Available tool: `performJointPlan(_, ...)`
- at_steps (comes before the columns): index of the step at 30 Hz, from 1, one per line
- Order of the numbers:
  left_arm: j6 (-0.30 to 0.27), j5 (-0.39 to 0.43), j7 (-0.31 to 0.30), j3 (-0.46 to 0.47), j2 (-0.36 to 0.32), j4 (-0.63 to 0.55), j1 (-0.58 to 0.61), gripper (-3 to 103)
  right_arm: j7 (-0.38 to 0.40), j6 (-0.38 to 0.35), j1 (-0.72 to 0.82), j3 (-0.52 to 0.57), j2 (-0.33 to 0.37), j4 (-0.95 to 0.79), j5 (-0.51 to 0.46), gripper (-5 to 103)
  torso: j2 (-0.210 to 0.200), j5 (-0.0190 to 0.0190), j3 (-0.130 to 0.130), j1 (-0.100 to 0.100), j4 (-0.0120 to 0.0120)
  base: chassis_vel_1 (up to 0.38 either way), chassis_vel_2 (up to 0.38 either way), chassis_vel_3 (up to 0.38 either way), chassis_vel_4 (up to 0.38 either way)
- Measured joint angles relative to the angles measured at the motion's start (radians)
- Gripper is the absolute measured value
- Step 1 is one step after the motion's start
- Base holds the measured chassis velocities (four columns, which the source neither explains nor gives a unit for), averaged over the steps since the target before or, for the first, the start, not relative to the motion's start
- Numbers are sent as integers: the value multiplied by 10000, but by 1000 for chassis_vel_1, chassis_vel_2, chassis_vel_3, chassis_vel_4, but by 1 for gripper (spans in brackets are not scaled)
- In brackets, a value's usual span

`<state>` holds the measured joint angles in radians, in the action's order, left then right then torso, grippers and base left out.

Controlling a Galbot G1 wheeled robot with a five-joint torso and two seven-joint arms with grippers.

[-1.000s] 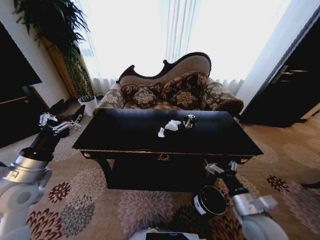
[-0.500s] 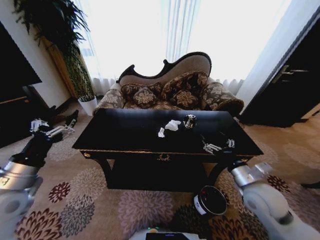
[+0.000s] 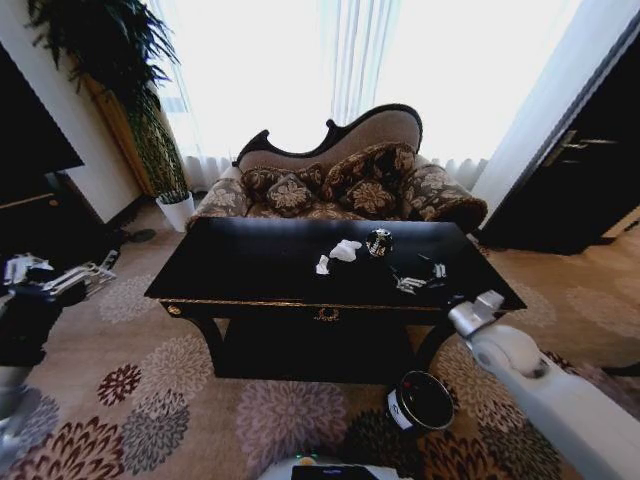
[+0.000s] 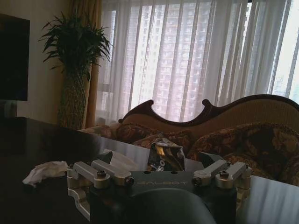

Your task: Move to the front of the table and place the trash on the table into the trash bin.

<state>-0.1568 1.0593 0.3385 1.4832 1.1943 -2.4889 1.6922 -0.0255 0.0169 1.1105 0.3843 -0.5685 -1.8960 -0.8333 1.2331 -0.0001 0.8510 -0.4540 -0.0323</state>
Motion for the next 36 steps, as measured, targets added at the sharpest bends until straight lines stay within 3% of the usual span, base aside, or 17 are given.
performJointPlan(8,5,5,0,260,281,-110,80,100,776,-802,-2401,-2320,471,726,-1204,100,0,0,-1,1,-2,0,0,0,0)
performJointPlan(15,6,46,0,461,168,54,78,100,987,-988,-4249,-3924,164,1633,-1168,100,0,-1,0,0,1,0,0,0,0)
performJointPlan(36,-79,126,-3,125,-325,803,-325,100,675,-977,-5917,-5690,-500,3479,-1252,100,0,-2,-1,0,-2,0,0,0,0)
